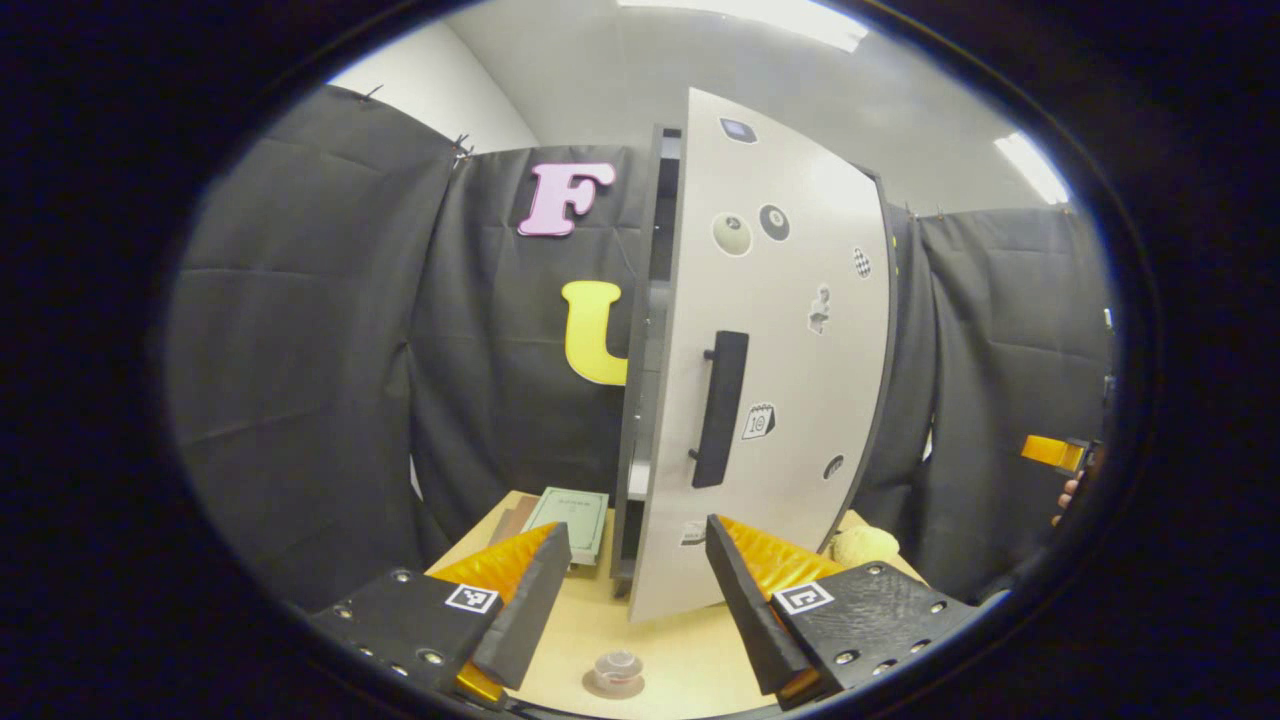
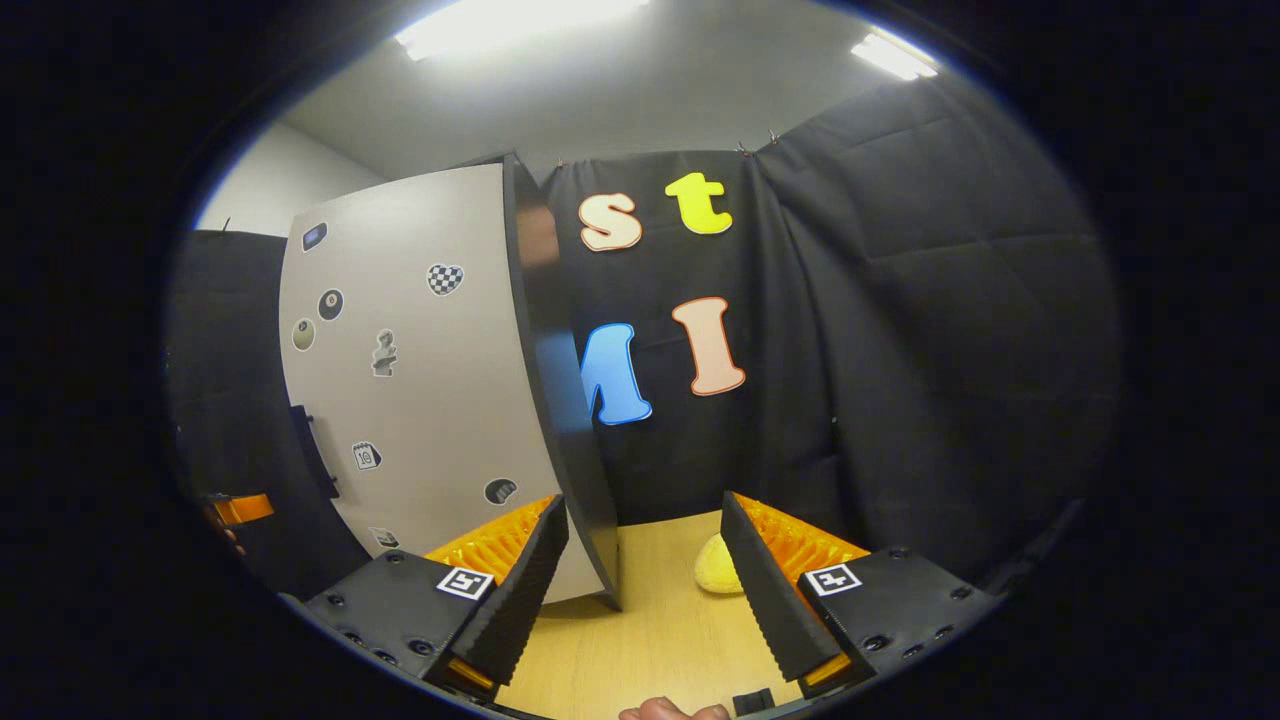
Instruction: Open the cabinet door with the right hand, grasp the bottle in the cabinet with the left hand and place it on the coaster, then close the cabinet door with the right hand.
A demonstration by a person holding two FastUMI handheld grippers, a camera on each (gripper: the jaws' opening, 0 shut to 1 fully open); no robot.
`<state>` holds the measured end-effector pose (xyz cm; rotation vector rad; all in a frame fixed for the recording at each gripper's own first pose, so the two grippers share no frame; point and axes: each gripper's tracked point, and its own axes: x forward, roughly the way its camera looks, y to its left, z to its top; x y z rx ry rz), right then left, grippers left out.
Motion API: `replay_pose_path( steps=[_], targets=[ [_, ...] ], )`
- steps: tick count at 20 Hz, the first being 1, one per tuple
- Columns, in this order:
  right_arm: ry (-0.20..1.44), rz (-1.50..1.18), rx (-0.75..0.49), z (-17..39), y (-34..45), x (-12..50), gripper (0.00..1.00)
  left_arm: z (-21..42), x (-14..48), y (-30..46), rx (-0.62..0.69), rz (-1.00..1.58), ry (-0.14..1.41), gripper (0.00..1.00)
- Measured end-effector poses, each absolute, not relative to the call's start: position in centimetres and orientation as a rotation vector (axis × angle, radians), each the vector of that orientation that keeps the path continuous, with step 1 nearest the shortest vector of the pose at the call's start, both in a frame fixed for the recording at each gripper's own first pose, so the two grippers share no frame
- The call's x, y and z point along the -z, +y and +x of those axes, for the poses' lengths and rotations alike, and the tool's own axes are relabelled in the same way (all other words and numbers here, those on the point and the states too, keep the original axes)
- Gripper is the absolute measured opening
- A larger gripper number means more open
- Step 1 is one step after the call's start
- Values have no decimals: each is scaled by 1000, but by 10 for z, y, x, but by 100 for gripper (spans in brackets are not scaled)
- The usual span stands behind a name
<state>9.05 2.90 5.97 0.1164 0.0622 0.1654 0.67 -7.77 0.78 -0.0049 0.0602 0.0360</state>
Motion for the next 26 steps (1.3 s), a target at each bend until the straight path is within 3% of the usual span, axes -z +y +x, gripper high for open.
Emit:
replay_pose_path(
  steps=[5,6,16,26],
  targets=[
    [72,125,-212,90,29,-57,97,-10,-31,-110,-35,9,-26,86],
    [56,125,-218,90,32,-61,97,-11,-36,-112,-38,24,-42,82],
    [4,39,-273,87,81,-68,98,-20,-56,-117,-39,-3,-105,82],
    [114,42,-77,93,77,7,98,-11,-50,-93,68,-1,-103,82]
  ],
)
